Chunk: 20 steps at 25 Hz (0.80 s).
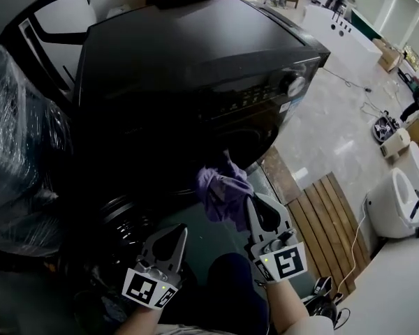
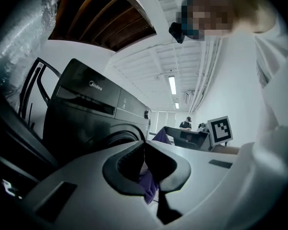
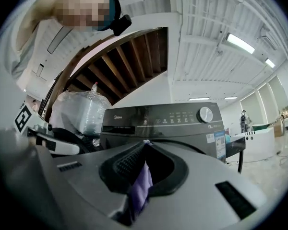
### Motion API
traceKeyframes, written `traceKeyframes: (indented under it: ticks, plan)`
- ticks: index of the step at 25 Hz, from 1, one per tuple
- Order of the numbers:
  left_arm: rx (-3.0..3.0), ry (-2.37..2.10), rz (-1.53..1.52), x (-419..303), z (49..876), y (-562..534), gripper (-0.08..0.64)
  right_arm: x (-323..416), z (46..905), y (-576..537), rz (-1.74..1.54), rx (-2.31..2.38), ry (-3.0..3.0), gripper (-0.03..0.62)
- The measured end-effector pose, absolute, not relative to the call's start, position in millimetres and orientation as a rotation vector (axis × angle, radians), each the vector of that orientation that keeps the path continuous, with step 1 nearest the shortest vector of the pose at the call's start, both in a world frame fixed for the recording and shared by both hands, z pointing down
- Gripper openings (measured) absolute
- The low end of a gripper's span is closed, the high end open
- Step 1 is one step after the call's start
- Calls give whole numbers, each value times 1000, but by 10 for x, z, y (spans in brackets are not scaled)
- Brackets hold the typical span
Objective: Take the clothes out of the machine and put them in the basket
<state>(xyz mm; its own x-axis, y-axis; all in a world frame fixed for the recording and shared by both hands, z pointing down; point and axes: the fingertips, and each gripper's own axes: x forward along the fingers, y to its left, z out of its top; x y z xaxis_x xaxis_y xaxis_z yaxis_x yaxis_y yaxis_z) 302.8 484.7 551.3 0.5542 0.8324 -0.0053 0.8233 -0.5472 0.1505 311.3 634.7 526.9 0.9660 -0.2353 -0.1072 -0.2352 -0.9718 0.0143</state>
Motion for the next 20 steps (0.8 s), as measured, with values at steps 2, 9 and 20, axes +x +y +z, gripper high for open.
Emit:
traceKeyframes:
  ticks: [2,9,20]
  plan:
    - [2647,1423,120,2995,5229,4842,21,3007,4999,6328,-141,3115,-374,14]
    - [2669,1432,149,3027,4100,4708,21,2791,3902,6219,-74,3148,-368,14]
    - [2685,1388,162,2838,2307,4469,21,2342,2295,6239,64,3236,-313,14]
